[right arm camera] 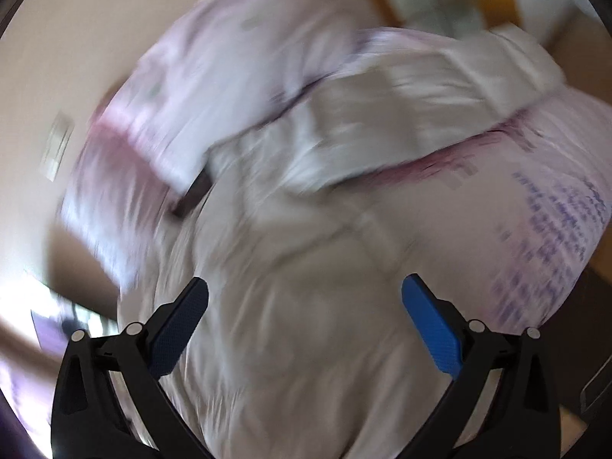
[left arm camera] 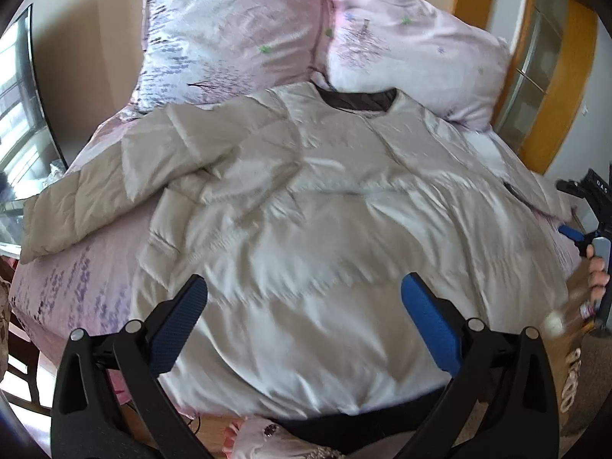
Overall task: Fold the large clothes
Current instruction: 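Reach the right tool to the jacket front and grasp it near the zipper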
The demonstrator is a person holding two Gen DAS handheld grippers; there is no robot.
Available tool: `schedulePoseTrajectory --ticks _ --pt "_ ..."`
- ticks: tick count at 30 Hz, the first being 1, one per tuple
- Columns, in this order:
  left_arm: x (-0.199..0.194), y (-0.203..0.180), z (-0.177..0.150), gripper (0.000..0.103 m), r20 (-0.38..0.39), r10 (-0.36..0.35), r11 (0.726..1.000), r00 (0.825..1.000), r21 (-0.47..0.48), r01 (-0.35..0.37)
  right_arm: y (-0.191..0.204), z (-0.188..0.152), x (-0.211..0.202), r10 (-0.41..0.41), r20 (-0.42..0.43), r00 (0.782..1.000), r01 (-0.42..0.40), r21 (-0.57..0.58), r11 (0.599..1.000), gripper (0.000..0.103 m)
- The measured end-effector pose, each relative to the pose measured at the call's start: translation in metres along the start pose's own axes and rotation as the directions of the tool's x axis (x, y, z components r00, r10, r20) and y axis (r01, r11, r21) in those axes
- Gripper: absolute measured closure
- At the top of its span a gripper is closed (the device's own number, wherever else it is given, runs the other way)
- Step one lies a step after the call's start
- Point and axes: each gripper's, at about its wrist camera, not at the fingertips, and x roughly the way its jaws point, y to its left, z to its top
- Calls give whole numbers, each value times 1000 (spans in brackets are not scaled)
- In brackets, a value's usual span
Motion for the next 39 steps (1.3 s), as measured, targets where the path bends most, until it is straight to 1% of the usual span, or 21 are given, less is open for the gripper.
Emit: schedulePoseTrajectory --ticks 1,2,3,5,6,9,11,14,16,18,20,21,24,25,26,29,30,32,34,35,39 --pt "2 5 4 2 -5 -7 1000 1000 -16 7 -13 14 4 -2 12 1000 2 61 998 7" --pt "6 11 10 2 -12 -19 999 1000 -36 19 -23 23 7 -17 19 1000 15 97 995 18" --pt "10 19 16 2 -14 -26 998 1000 -56 25 -37 36 11 -44 28 999 39 149 988 22" --pt "17 28 28 2 -15 -9 998 1000 -59 8 -64 56 19 -94 44 995 81 243 967 27" --pt "21 30 32 2 -19 -1 999 1000 -53 0 -73 61 20 -106 50 993 88 276 957 28" --pt "35 37 48 2 -36 12 999 999 -48 -14 -110 81 32 -122 62 991 87 407 909 36" --pt "43 41 56 2 -45 7 999 999 -51 -9 -128 89 37 -129 70 989 83 457 886 42" --pt "56 45 70 2 -37 60 997 998 -36 -62 -145 100 38 -153 98 983 84 503 860 47" --pt "62 45 80 2 -15 94 996 995 -9 -94 -156 107 35 -179 127 975 86 532 843 50" --pt "71 47 90 2 -18 112 994 994 3 -112 -162 112 34 -213 145 966 102 547 831 54" --pt "79 49 98 2 -27 106 994 994 3 -106 -166 115 33 -240 154 959 117 555 824 61" --pt "84 52 102 2 -33 98 995 995 -2 -98 -168 118 34 -249 153 956 124 557 821 62" --pt "96 61 109 2 -44 44 998 998 -32 -46 -170 122 37 -282 150 948 157 549 821 72" --pt "100 63 111 2 -49 38 998 998 -40 -40 -169 122 35 -290 152 945 166 541 824 77" --pt "103 65 112 2 -54 35 998 998 -45 -38 -165 125 35 -305 154 940 183 527 830 84" --pt "109 70 117 2 -54 21 998 998 -54 -24 -146 133 35 -365 181 913 252 453 855 94" --pt "110 73 118 2 -41 -5 998 999 -64 2 -134 137 33 -391 203 898 284 410 867 95" --pt "111 78 120 2 -17 -58 994 998 -91 56 -114 143 29 -420 240 875 328 345 880 96" --pt "111 83 121 2 11 -100 987 995 -123 100 -96 147 24 -427 275 862 347 294 890 97" --pt "112 86 122 2 18 -99 986 995 -131 101 -80 150 21 -429 300 852 364 250 897 97" --pt "113 91 124 2 29 -99 984 995 -144 102 -27 154 20 -416 372 830 407 106 907 97"
